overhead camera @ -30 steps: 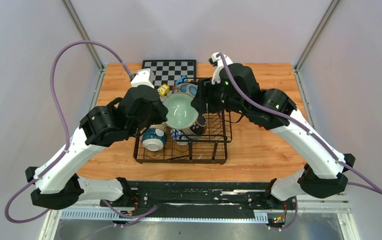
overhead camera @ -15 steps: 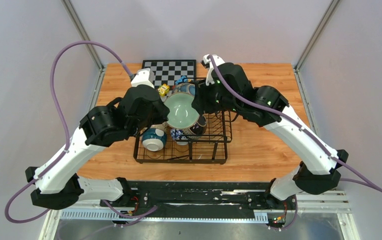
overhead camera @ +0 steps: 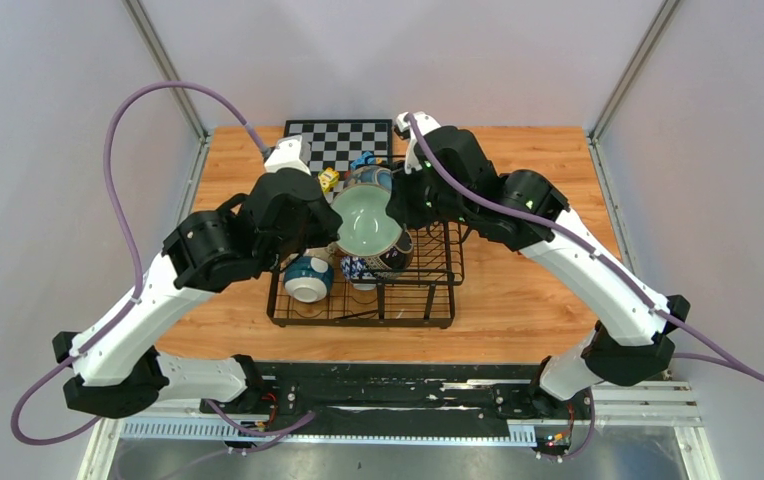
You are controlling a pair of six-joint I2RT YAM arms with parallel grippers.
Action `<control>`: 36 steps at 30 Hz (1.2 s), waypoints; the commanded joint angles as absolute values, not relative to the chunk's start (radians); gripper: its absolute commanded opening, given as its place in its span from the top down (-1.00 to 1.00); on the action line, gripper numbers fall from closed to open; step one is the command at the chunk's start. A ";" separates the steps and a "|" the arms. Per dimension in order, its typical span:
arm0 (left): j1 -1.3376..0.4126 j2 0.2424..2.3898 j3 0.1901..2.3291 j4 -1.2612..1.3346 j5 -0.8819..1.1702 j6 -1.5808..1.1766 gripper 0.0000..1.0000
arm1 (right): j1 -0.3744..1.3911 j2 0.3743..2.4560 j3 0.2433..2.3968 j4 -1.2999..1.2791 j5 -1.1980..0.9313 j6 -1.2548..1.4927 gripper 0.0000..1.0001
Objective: Unload the bowls from the dish rack
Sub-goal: Place the bowl at the center of the board.
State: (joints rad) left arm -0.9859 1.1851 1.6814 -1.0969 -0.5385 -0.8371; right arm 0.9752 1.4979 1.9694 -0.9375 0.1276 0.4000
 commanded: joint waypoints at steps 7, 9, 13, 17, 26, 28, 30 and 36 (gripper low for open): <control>-0.989 1.161 1.676 -0.975 -0.512 -0.843 0.34 | 0.984 1.501 2.007 -0.989 0.161 0.368 1.00; -0.988 1.143 1.657 -0.957 -0.501 -0.834 -0.05 | 0.984 1.496 2.012 -0.991 0.170 0.368 1.00; -0.988 1.079 1.614 -0.894 -0.475 -0.803 -0.98 | 0.982 1.482 2.054 -1.021 0.224 0.346 1.00; -0.988 0.988 1.561 -0.837 -0.488 -0.747 -1.00 | 0.920 1.456 2.144 -1.074 0.297 0.301 1.00; -0.988 0.682 1.253 -0.691 -0.661 -0.603 -1.00 | 0.582 1.382 2.215 -1.073 0.361 0.298 1.00; -0.989 0.644 1.214 -0.721 -0.713 -0.589 -1.00 | 0.505 1.362 2.183 -1.038 0.385 0.323 1.00; -0.988 0.610 1.173 -0.735 -0.757 -0.577 -1.00 | 0.410 1.324 2.094 -0.947 0.374 0.374 1.00; -0.989 0.526 1.064 -0.738 -0.821 -0.552 -1.00 | 0.064 1.216 1.690 -0.587 0.259 0.655 1.00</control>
